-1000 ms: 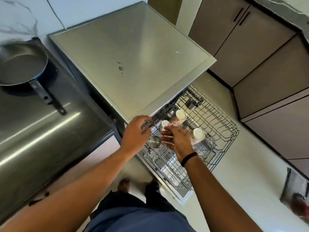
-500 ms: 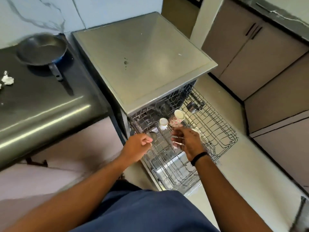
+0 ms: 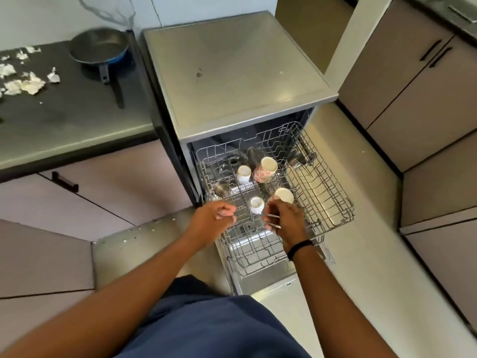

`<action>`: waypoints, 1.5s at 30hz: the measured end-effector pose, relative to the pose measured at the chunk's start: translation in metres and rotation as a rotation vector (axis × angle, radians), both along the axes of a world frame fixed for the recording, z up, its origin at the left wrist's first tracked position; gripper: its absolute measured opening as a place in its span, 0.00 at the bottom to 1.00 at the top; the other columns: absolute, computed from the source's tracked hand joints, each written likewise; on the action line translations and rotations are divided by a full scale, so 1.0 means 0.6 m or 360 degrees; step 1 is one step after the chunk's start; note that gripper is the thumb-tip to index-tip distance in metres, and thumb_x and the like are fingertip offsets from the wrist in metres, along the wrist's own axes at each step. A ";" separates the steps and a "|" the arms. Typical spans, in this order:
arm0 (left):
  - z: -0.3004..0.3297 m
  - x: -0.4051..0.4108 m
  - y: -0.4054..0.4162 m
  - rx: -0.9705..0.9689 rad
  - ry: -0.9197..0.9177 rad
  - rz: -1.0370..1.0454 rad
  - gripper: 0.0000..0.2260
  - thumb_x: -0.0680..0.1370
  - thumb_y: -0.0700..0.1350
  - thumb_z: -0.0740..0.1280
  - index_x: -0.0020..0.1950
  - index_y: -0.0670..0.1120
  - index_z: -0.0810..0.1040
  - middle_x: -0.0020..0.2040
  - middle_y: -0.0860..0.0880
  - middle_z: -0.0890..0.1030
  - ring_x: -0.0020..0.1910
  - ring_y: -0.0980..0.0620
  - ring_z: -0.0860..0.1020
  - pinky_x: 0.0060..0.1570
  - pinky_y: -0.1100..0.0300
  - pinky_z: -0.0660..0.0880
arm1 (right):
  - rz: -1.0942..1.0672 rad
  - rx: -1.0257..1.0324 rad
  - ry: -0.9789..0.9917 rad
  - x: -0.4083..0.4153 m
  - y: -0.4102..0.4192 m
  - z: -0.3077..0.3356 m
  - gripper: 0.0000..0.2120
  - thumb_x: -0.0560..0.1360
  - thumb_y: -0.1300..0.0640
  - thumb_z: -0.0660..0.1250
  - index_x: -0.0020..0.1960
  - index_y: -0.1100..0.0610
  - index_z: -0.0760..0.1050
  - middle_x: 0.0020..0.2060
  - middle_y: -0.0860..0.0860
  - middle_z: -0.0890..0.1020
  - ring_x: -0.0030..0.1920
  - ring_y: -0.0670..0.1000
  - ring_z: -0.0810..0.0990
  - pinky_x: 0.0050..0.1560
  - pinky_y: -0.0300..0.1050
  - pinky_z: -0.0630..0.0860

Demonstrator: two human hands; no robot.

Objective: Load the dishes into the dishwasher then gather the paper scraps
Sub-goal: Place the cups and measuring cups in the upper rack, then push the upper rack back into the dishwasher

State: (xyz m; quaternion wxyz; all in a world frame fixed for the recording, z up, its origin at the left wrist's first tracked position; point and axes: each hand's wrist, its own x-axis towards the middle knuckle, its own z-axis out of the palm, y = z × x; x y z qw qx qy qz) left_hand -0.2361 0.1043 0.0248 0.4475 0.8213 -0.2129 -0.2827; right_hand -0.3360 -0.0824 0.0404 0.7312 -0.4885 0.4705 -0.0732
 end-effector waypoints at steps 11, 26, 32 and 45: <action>-0.073 -0.038 0.001 -0.0063 0.0352 0.0251 0.13 0.77 0.42 0.74 0.61 0.45 0.81 0.52 0.50 0.82 0.54 0.52 0.82 0.53 0.58 0.80 | 0.0525 -0.0440 0.0230 -0.015 -0.005 -0.015 0.09 0.80 0.54 0.67 0.47 0.59 0.82 0.41 0.56 0.87 0.38 0.49 0.82 0.38 0.42 0.77; -0.114 -0.141 -0.238 0.0179 0.0307 0.0398 0.15 0.77 0.44 0.75 0.62 0.46 0.80 0.53 0.50 0.82 0.52 0.51 0.81 0.54 0.57 0.79 | 0.1046 -0.0649 0.0225 -0.043 -0.272 -0.125 0.15 0.78 0.55 0.68 0.42 0.68 0.76 0.34 0.60 0.79 0.37 0.49 0.75 0.41 0.44 0.71; -0.173 -0.208 -0.317 0.0341 0.0287 0.0540 0.14 0.76 0.41 0.75 0.60 0.43 0.82 0.51 0.49 0.82 0.50 0.53 0.80 0.51 0.68 0.74 | 0.1453 -0.0846 0.0258 -0.080 -0.363 -0.198 0.12 0.79 0.53 0.68 0.39 0.55 0.76 0.32 0.48 0.78 0.35 0.46 0.75 0.37 0.41 0.70; -0.327 -0.282 -0.314 0.0648 0.0015 0.0688 0.22 0.67 0.47 0.82 0.60 0.49 0.84 0.56 0.50 0.85 0.56 0.47 0.80 0.60 0.51 0.75 | 0.2283 -0.1890 0.0108 -0.121 -0.377 -0.385 0.25 0.76 0.37 0.63 0.61 0.55 0.78 0.56 0.55 0.80 0.60 0.60 0.74 0.56 0.56 0.74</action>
